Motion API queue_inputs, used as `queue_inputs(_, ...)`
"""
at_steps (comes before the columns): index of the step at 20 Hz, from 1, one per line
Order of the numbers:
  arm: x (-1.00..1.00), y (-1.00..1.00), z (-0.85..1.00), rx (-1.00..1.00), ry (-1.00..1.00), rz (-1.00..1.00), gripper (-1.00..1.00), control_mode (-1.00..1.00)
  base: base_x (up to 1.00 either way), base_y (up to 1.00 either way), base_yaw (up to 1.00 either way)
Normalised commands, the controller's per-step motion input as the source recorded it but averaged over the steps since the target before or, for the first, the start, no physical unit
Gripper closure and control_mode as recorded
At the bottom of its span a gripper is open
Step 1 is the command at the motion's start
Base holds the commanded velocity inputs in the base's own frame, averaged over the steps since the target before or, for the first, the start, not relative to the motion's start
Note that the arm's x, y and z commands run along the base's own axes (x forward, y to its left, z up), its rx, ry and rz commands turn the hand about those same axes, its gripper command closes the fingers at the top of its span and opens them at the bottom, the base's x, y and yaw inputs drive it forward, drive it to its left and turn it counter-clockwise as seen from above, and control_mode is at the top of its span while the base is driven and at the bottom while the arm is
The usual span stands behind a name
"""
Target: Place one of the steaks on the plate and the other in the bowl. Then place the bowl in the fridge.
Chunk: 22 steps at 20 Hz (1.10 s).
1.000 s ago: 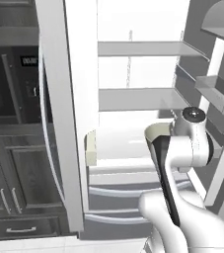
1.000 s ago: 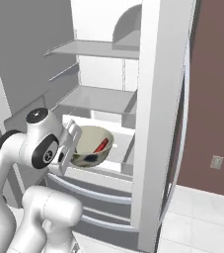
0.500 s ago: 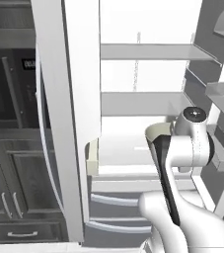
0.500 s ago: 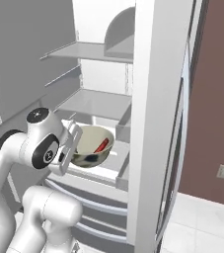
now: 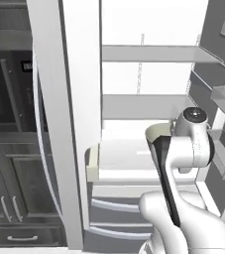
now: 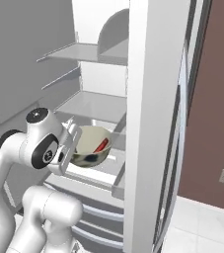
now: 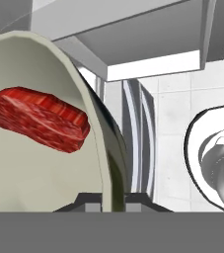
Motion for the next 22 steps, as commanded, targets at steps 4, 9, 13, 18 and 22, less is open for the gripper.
queue_inputs(4, 0.00, 0.00, 0.00, 0.00, 0.00, 0.00, 1.00, 1.00, 0.29, -0.43, 0.03)
queue_inputs(9, 0.00, 0.00, 0.00, 0.00, 0.00, 0.00, 1.00, 1.00, 0.11, -0.03, 0.06)
queue_inputs(13, 0.00, 0.00, 0.00, 0.00, 0.00, 0.00, 1.00, 1.00, 0.23, 0.01, 0.04)
queue_inputs(18, 0.00, 0.00, 0.00, 0.00, 0.00, 0.00, 1.00, 1.00, 0.02, 0.00, 0.01)
queue_inputs(22, 0.00, 0.00, 0.00, 0.00, 0.00, 0.00, 1.00, -1.00, 0.00, 0.00, 0.00)
